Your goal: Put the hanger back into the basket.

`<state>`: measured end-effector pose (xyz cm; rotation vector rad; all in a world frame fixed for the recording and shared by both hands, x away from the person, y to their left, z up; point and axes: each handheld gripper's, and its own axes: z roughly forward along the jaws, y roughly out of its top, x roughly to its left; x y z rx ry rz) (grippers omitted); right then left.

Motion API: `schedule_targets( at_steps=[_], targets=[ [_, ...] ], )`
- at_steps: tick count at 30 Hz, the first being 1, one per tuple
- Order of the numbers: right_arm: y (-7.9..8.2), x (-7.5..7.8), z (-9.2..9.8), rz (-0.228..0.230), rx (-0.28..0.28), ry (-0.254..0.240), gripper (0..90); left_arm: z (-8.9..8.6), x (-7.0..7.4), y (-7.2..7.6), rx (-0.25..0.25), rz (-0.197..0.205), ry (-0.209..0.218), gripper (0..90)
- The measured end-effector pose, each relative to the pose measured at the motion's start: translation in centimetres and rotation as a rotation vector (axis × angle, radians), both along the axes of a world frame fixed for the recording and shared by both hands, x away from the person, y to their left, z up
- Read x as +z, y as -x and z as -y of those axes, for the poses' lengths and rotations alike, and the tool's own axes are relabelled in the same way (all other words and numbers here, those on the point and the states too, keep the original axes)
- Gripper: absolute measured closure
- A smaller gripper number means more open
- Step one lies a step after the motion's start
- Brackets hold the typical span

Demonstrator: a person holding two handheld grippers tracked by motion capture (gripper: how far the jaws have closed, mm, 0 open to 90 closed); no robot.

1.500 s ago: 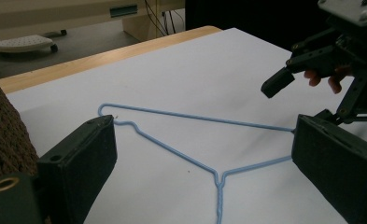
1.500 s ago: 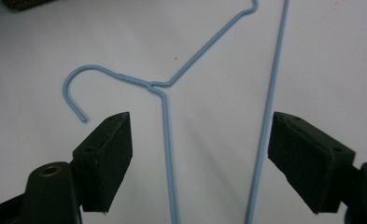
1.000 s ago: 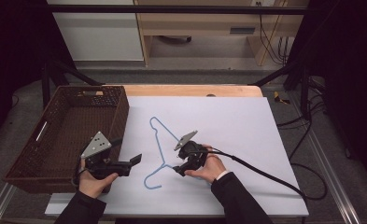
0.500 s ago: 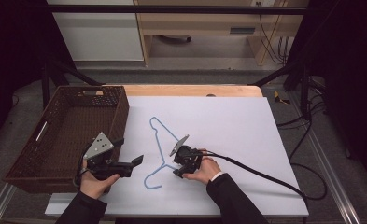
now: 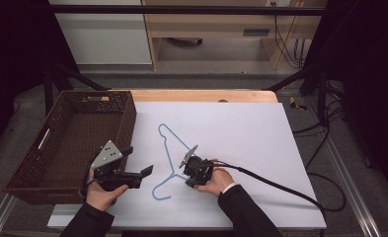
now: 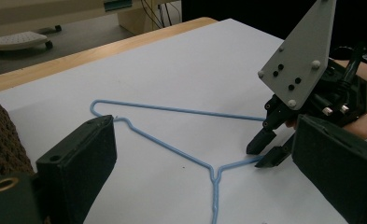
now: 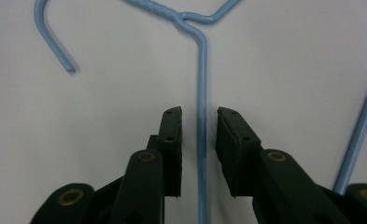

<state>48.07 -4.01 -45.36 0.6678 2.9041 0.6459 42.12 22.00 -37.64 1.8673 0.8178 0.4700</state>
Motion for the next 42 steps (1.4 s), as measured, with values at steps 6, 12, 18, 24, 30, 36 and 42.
schedule_targets(
  at_steps=[6,12,18,24,30,36,42],
  targets=[
    [-0.13,0.06,0.04,-0.019,-0.005,0.009,80.5,0.0,0.06,0.05,-0.001,0.002,0.002,6.2],
    [-0.26,0.1,0.08,-0.025,-0.006,0.02,83.8,0.04,0.04,0.07,-0.002,0.0,-0.001,6.3],
    [-0.13,0.05,0.05,-0.023,-0.02,0.014,86.9,0.16,0.02,0.09,-0.003,-0.001,-0.005,6.3],
    [-0.15,0.03,0.13,-0.021,-0.009,0.008,87.3,0.14,0.03,0.1,-0.002,-0.001,-0.004,6.3],
    [-0.26,0.04,0.25,-0.026,0.002,-0.001,87.5,0.08,0.04,0.09,-0.002,-0.001,-0.004,6.3],
    [-0.4,0.25,0.35,-0.044,0.003,-0.029,87.6,0.04,0.06,0.11,0.0,0.0,-0.001,6.3],
    [-0.51,0.81,0.59,-0.051,0.002,-0.053,87.6,-0.12,0.24,0.18,0.001,0.005,0.004,6.3]
  ],
)
